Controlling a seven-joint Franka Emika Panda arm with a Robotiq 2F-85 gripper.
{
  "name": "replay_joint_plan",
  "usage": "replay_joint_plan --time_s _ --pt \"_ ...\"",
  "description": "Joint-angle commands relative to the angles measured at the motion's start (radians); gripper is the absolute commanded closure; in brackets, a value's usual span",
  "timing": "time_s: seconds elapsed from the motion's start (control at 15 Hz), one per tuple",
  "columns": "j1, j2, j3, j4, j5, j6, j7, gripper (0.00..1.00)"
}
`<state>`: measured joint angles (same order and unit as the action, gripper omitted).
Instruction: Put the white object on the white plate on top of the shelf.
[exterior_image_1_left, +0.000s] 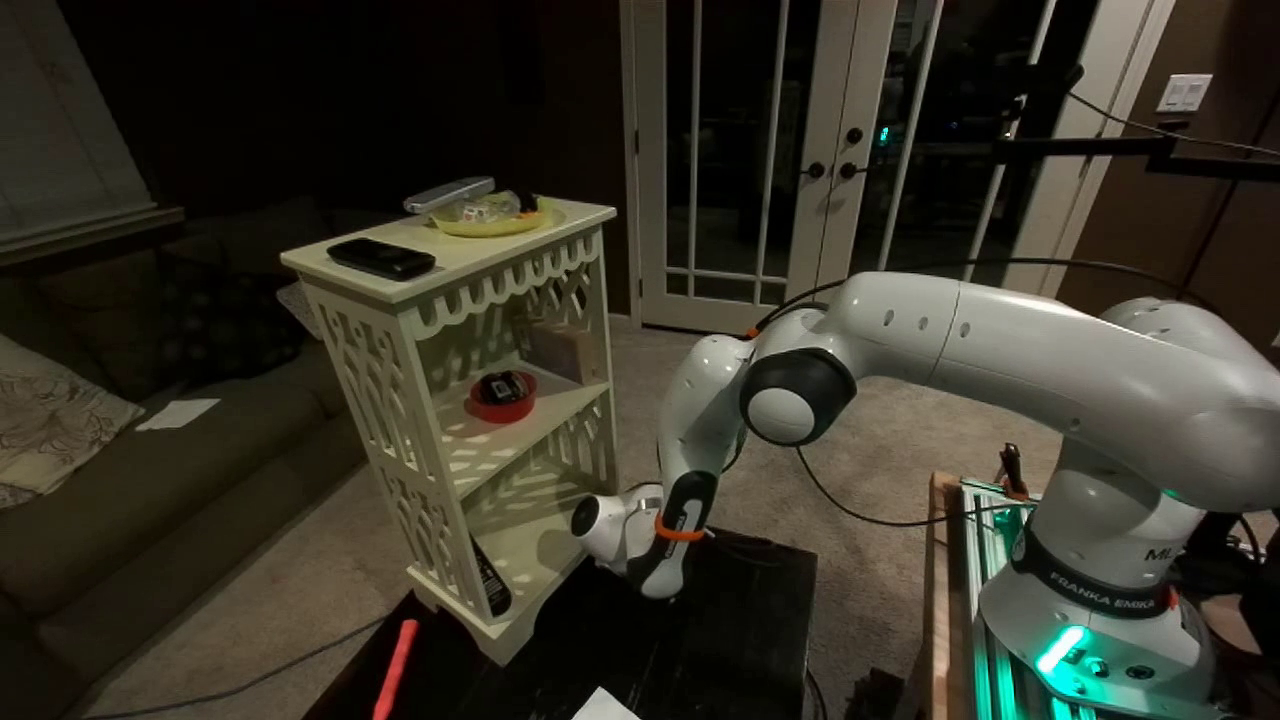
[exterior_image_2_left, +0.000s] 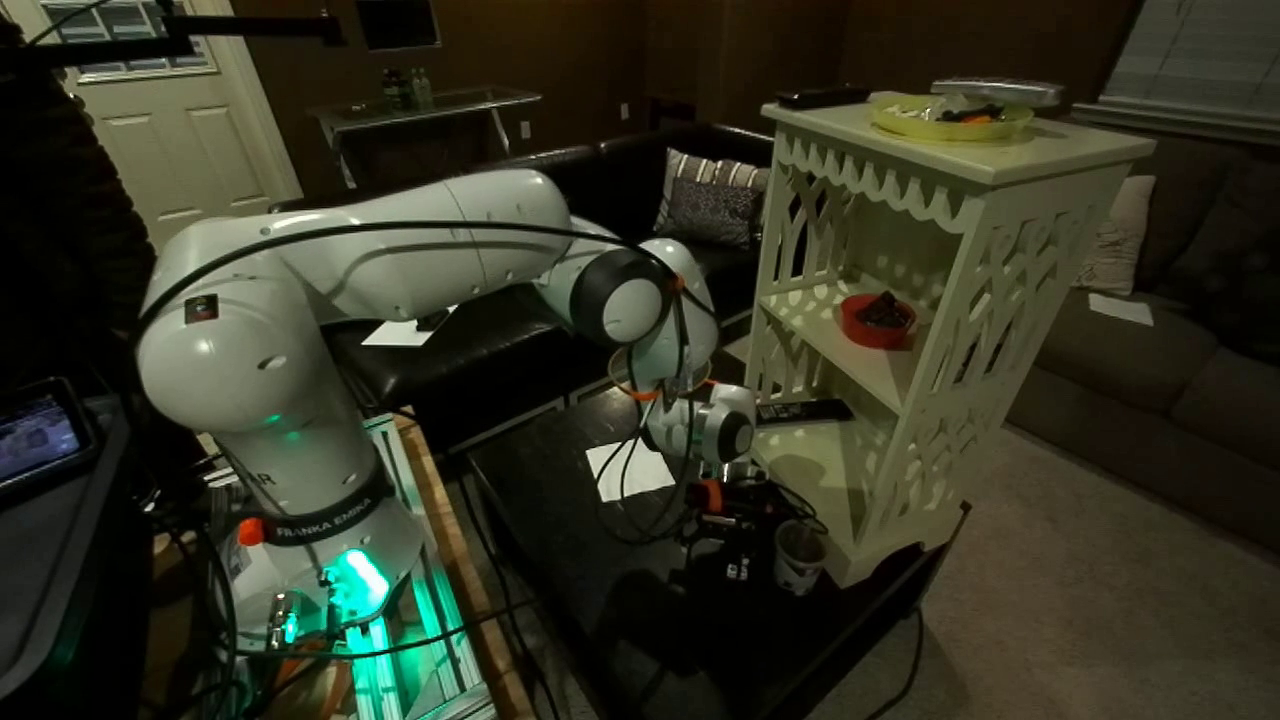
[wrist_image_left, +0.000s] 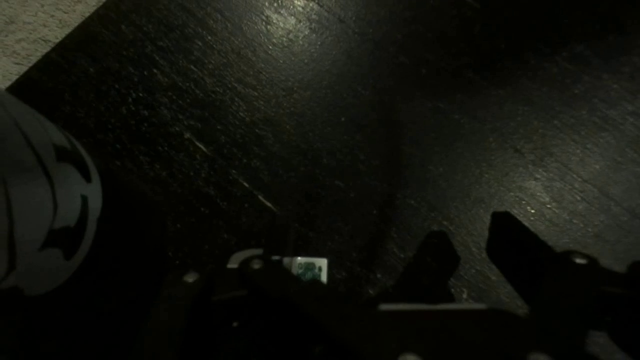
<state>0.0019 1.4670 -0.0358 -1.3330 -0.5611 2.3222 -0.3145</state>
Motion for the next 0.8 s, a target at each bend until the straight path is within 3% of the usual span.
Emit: replay_joint_plan --time_s 0.0,0.4,0.73 --pt "0.01 -0.029 -0.019 -0.052 -0.032 0.087 0.031 0.0" --pt "0.062 -0.017 -0.091 -0.061 -0.064 0.252 0.095 0.0" --pt "0.148 0.046 -0.164 0.013 -0.052 0.228 0.124 0.0"
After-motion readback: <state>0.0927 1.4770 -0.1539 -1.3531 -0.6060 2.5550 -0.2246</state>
